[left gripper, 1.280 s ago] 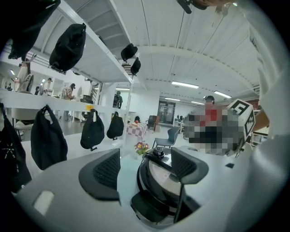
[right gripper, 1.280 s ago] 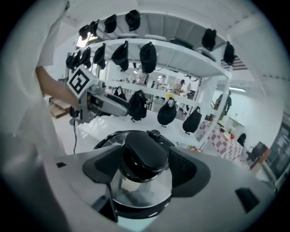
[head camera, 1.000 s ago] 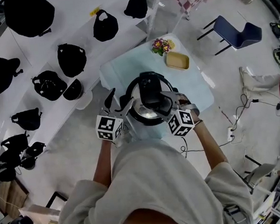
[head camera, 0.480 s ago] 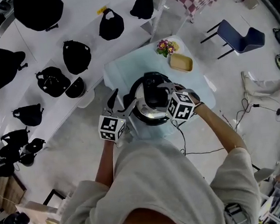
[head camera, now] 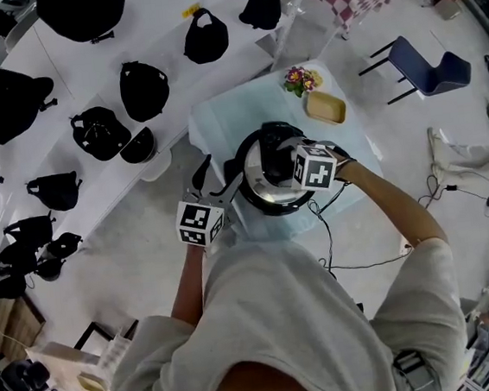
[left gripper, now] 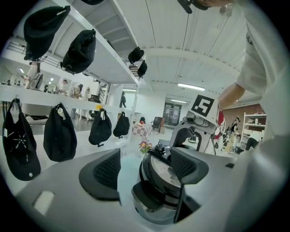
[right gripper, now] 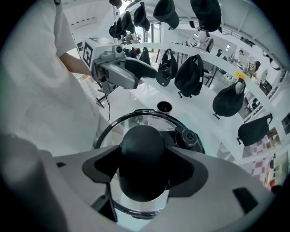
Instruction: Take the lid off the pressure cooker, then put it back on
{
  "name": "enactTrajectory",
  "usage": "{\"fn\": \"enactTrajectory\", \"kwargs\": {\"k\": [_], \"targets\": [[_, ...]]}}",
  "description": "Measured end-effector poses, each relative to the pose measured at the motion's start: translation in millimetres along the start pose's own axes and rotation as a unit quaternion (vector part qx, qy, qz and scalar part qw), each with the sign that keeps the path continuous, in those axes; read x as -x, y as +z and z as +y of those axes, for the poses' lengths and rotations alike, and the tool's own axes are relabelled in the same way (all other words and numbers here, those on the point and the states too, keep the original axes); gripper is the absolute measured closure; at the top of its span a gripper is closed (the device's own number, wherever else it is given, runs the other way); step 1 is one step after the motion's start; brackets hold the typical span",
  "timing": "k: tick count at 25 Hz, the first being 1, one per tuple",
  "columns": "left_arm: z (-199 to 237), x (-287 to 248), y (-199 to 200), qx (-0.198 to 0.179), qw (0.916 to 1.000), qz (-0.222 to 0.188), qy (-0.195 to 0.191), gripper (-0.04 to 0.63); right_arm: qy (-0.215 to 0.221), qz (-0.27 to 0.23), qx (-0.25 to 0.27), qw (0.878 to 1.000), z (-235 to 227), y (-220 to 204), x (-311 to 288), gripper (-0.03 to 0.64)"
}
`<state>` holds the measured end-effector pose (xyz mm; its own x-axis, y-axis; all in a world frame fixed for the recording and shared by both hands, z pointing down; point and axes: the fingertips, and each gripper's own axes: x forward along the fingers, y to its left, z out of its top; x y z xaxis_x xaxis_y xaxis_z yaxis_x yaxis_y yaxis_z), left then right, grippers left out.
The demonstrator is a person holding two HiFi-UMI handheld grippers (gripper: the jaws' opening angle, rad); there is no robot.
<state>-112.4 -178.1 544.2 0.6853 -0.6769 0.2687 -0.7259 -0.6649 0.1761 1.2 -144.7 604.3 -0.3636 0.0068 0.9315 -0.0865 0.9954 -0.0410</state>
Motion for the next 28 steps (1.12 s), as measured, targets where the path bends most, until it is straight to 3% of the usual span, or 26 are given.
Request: {"fn": "enactTrajectory", "kwargs": {"k": [3,10,13,28], "targets": [[1.8,1.9,-1.1,0.005,1.0000,-0.001,0.004,0.264,0.023,0.001,-0.009,1.000,-0.7,-0.2,-1.3,0.305],[1.0,0.6,-2.7,0.007,0.9999,0.002,0.007,0.264,0.031,0.009,0.001,0.999,-1.2,0.5,-1.8,0.307],[0.9,-0.1,-3.6,0.006,0.9999,0.005,0.008,0.264,0.031,0.003,0.006,0.999,0.2,1.0,-0.7,0.342],[-1.7,-8.7,0.7,-0.002,1.0000,0.006,-0.007,0.264,0.019,0.017,-0.030,0.999,-1.3,2.3,-2.4,0.345]]}}
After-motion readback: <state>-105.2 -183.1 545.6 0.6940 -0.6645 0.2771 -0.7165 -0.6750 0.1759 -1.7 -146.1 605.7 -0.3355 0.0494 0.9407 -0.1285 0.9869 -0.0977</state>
